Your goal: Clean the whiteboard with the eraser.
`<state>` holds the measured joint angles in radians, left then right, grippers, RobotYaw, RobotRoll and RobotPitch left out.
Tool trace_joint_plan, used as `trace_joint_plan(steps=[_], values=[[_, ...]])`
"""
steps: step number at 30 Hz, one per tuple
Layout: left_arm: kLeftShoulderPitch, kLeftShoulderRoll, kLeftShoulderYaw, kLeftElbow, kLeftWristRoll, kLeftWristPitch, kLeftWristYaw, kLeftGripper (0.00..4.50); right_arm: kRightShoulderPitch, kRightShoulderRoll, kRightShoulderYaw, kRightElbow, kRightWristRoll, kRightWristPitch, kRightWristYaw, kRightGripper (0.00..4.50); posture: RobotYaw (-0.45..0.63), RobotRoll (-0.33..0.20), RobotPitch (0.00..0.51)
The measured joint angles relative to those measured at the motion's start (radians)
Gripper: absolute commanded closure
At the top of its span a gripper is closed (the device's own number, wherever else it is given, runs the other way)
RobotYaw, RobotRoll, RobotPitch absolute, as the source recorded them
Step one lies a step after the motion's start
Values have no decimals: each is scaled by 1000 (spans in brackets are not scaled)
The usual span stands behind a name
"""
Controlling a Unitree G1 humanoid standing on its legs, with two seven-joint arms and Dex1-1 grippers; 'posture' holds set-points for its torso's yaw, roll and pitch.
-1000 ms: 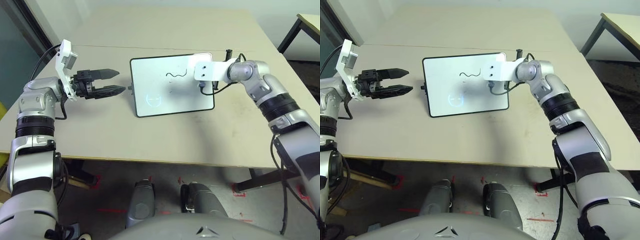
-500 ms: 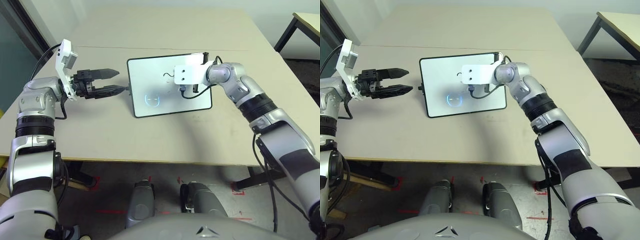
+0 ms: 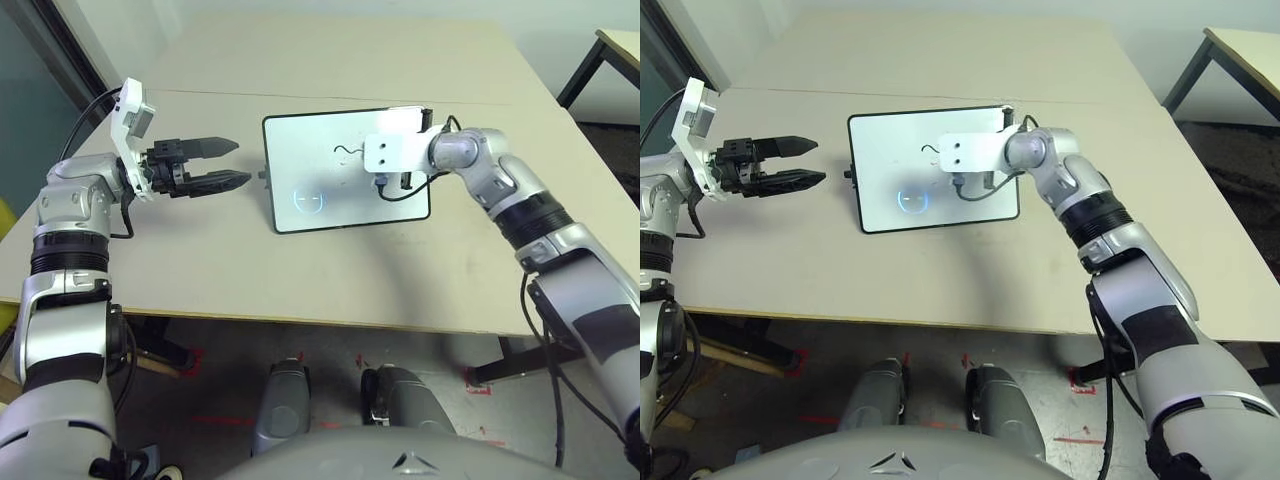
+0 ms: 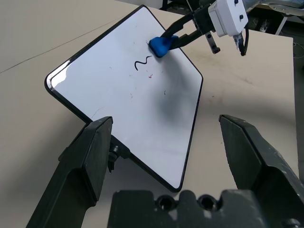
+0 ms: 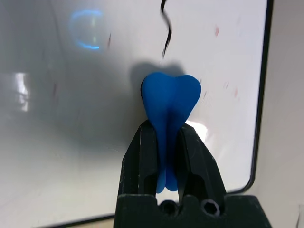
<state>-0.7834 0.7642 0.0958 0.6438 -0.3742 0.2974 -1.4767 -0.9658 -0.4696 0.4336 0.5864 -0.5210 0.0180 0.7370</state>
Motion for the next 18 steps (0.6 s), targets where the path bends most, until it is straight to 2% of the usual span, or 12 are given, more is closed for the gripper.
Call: trace_joint_plan(steps=[4, 10, 18], values=[[-1, 0, 0, 1, 1, -1, 0, 0, 14, -36, -11, -11, 0, 7, 7, 4156, 281, 0, 55], [-3, 0, 0, 1, 1, -1, -1, 0, 13, -39, -12, -12, 0, 17, 6, 4156, 286, 0, 55], [-15, -1, 0, 2, 1, -2, -3, 0, -39, 40, -10, 33, -3, 18, -9, 4156, 288, 0, 56]])
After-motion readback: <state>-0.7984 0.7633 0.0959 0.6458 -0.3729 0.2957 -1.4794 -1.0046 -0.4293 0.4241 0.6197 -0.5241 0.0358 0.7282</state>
